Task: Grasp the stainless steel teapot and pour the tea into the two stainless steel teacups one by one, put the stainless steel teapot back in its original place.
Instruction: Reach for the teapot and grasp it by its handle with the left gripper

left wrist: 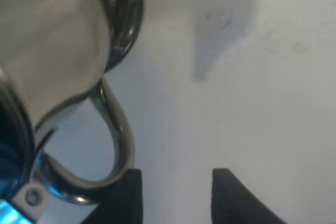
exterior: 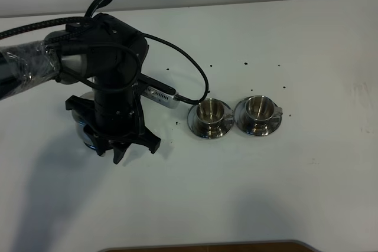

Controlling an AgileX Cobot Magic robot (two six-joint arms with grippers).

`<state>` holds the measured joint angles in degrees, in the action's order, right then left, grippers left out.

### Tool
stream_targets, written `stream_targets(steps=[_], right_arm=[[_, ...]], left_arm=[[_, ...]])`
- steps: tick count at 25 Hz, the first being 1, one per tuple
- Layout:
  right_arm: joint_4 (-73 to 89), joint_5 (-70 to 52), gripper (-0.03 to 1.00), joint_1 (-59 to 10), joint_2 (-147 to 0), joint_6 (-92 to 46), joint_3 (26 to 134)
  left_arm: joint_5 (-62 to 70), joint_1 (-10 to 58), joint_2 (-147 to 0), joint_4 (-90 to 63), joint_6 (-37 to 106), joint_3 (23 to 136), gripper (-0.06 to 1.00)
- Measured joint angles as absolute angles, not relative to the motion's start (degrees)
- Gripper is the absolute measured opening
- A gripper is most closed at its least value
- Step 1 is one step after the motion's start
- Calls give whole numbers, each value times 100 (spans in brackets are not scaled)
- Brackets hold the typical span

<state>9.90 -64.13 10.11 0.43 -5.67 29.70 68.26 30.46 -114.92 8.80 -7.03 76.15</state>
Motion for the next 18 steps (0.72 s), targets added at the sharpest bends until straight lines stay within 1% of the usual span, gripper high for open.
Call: stream_targets(steps=[9,18], right_arm=[[990,-6413,39,1011,43,-567,2970],[990,-6413,39,1011,43,-567,2970]], left_arm=[[6820,3046,-11492,682,-964,7527,35],[6820,3046,-11492,917,-1106,7527,35]])
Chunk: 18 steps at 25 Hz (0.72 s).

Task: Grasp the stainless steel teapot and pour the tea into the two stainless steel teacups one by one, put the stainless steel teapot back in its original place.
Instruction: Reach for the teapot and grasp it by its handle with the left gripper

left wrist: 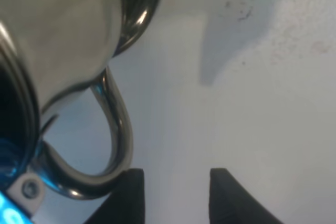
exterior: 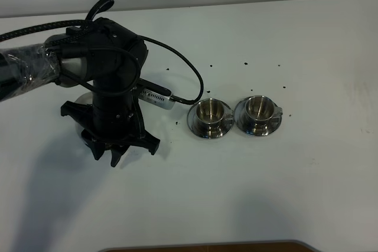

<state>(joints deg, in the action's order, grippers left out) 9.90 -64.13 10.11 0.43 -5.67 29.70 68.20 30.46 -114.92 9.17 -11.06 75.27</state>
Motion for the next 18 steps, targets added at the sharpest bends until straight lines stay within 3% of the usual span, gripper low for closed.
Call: stream_targets(steps=[18], right_arm=[[990,-6413,39,1011,43,-567,2970]], left_arm=[[6820,3046,-11422,1098,-1189,7527,35]])
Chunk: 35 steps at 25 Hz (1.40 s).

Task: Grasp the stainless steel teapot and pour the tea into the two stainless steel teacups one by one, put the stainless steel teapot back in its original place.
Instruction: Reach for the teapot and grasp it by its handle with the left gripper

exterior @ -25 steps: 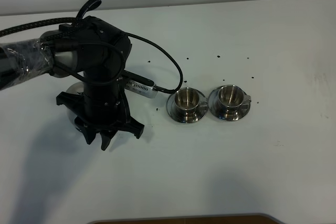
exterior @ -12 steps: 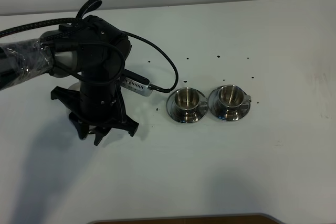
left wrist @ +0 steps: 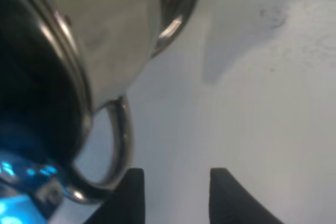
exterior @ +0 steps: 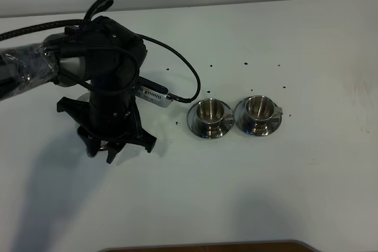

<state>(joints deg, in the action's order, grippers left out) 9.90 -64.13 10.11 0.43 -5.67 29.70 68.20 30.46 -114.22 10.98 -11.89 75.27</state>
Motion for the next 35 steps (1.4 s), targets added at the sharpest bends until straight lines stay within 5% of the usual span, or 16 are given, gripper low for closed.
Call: stream_targets(steps=[12,26,35], right_arm=[[990,-6413,39,1011,43,-567,2970],[990,-6413,39,1011,43,-567,2970],[990,-6413,39,1011,43,-567,2970]], left_arm=[[6826,3002,-9735,539,-1112,7522,35],[6826,1937,-9114,668,-1259,6812,35],[6141,1828,-8691,652,-1135,6019,44]])
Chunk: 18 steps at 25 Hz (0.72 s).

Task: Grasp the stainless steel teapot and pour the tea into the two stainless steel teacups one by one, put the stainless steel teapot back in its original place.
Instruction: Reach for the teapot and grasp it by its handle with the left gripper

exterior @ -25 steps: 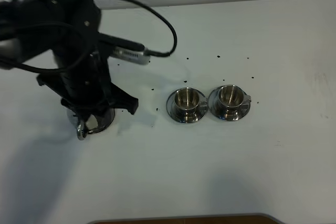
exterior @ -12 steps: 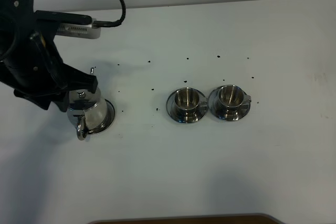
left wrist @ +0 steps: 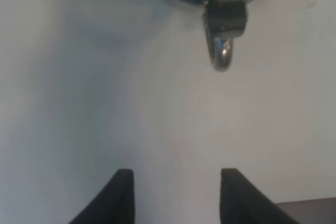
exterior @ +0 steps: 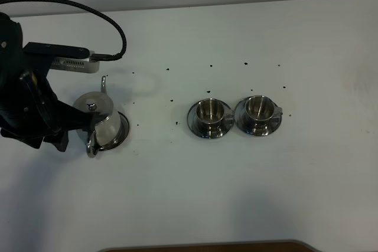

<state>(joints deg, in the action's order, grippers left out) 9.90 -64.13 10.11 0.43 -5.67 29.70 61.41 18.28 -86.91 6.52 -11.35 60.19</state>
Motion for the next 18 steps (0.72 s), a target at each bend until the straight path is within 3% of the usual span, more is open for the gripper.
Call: stream_targets(steps=[12,18], right_arm=[[990,-6413,39,1011,43,-567,2970],[990,-6413,39,1011,43,-567,2970]], left_arm=[[5780,1732,-8707,102,-1838,5927,51],[6475,1523,-9343,-175,-1594,6371,51]])
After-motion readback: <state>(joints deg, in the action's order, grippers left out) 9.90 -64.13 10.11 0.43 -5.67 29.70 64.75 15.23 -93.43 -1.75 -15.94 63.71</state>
